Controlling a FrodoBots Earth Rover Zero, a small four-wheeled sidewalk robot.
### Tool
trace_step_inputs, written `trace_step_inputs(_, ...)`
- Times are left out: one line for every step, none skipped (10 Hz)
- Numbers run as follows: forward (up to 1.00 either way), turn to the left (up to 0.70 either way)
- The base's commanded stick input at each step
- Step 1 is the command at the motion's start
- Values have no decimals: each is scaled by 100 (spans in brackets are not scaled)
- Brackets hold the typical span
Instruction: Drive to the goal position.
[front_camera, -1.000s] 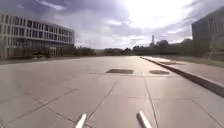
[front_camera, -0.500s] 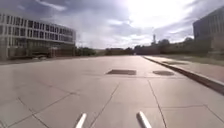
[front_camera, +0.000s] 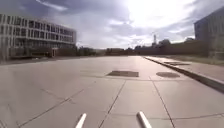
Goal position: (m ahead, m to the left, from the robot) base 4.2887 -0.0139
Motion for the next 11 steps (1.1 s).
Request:
trace_step_inputs(50,0)
trace_step_inputs(50,0)
trace_step_inputs(50,0)
trace_step_inputs(50,0)
trace_step_inputs(50,0)
trace_step_inputs(50,0)
trace_step_inputs(50,0)
trace_step_inputs(50,0)
trace_step_inputs(50,0)
trace_step_inputs(50,0)
trace_step_inputs(50,0)
